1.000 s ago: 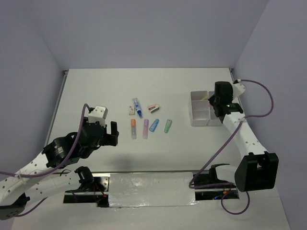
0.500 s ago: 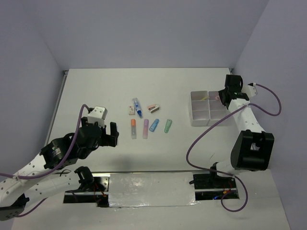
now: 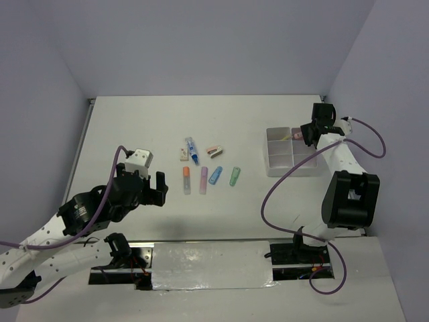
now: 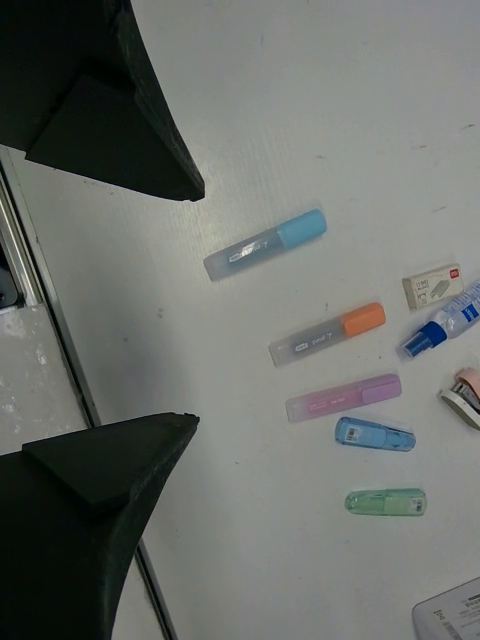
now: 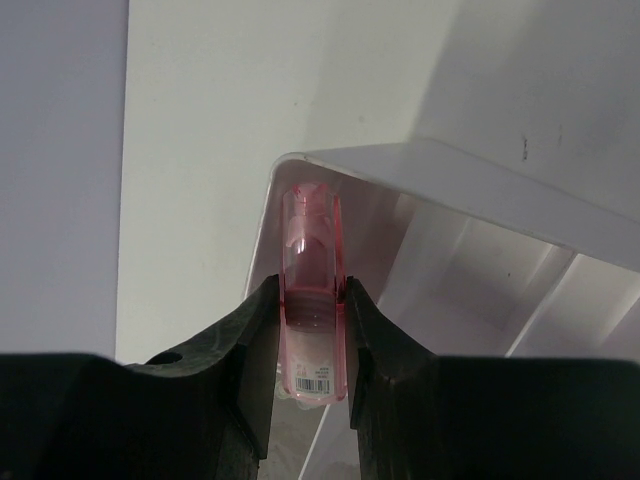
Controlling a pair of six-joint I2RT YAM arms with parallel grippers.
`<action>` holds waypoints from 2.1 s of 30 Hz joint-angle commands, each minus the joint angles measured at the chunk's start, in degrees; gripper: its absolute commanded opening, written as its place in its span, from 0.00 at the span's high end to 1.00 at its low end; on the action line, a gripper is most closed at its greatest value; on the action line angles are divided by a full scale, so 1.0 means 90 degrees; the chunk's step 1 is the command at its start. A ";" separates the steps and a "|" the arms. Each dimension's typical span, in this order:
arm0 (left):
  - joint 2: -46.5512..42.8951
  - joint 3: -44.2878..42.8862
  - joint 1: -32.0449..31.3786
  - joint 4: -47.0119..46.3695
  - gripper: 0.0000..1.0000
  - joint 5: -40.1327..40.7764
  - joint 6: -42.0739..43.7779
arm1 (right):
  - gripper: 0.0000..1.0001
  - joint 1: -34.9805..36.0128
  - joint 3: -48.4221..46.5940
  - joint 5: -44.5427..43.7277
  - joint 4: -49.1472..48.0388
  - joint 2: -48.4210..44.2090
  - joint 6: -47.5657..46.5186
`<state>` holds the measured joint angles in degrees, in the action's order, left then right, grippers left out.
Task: Sort the stationery into containers
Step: Place the stationery in the storage box, then pick up the stationery from the center of the board.
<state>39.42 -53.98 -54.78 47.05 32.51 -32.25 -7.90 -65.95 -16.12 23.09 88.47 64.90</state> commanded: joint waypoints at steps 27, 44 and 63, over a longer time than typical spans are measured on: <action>-0.0073 0.0069 -0.0026 -0.0276 0.01 -0.0116 0.0175 | 0.53 -0.0187 -0.0026 0.0648 -0.0378 -0.0620 -0.0580; -0.0610 -0.0077 0.0276 0.0368 0.01 0.1202 -0.0704 | 0.11 0.4129 0.2055 -0.0864 -0.0009 -0.2409 -0.1735; -0.0142 -0.0048 0.0306 0.0241 0.01 0.0919 -0.0499 | 0.22 0.5067 0.0063 -0.0698 0.1066 0.1498 -0.2085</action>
<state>38.54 -53.25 -52.36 50.94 41.17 -37.67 36.97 -61.56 -19.44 29.43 99.07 46.54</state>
